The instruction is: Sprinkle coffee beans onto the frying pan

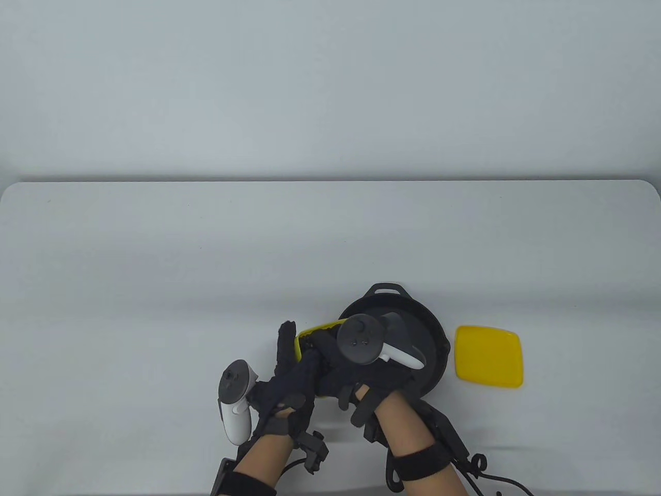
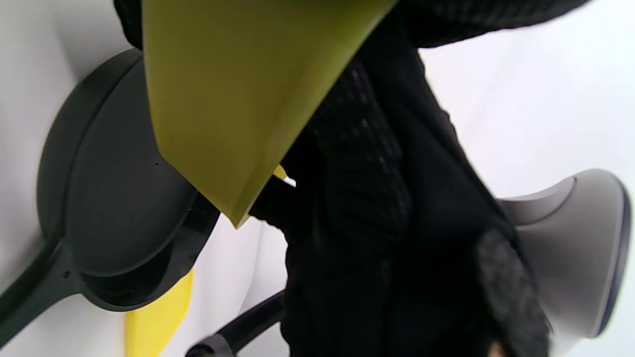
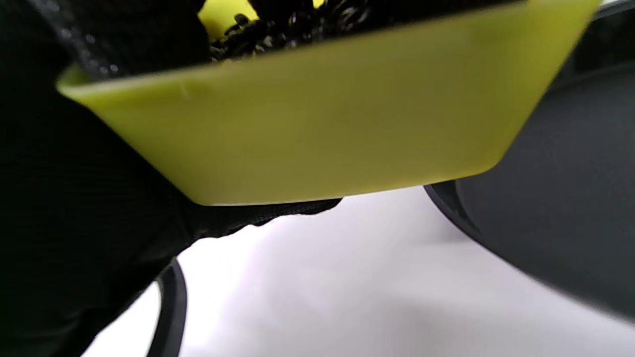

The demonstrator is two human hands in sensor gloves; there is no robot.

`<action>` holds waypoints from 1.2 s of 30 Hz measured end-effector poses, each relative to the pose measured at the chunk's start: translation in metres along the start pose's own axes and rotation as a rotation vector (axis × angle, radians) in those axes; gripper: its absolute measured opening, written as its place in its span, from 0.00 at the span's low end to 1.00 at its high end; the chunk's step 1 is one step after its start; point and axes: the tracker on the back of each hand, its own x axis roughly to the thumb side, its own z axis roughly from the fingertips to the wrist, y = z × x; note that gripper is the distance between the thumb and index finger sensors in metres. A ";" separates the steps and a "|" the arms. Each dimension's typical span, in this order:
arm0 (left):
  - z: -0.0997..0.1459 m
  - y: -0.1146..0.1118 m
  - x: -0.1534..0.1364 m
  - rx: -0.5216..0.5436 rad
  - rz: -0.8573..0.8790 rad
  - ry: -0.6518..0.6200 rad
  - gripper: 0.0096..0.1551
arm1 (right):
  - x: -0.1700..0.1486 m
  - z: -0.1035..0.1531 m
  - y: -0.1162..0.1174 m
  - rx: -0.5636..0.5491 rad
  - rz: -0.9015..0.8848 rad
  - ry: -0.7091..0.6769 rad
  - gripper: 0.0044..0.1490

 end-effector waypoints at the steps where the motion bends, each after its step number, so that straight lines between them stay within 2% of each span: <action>1: 0.000 0.001 -0.001 -0.003 0.026 0.008 0.44 | 0.003 -0.004 0.003 -0.003 -0.007 -0.006 0.55; 6: 0.000 -0.001 -0.007 -0.017 0.059 0.049 0.44 | -0.005 -0.006 0.013 -0.039 -0.088 0.003 0.42; 10: -0.001 -0.012 -0.009 -0.050 0.043 0.064 0.44 | -0.027 0.010 0.016 -0.169 -0.205 0.020 0.29; 14: -0.002 -0.021 -0.011 -0.073 0.041 0.067 0.44 | -0.042 0.021 0.016 -0.258 -0.305 0.025 0.24; 20: -0.003 -0.018 -0.014 -0.090 0.059 0.090 0.45 | -0.052 0.024 0.016 -0.331 -0.458 0.048 0.20; 24: -0.004 -0.017 -0.015 -0.085 0.061 0.110 0.44 | -0.057 0.022 0.018 -0.360 -0.489 0.075 0.19; 36: -0.005 -0.017 -0.022 -0.081 0.114 0.157 0.46 | -0.078 0.027 0.020 -0.387 -0.811 0.057 0.18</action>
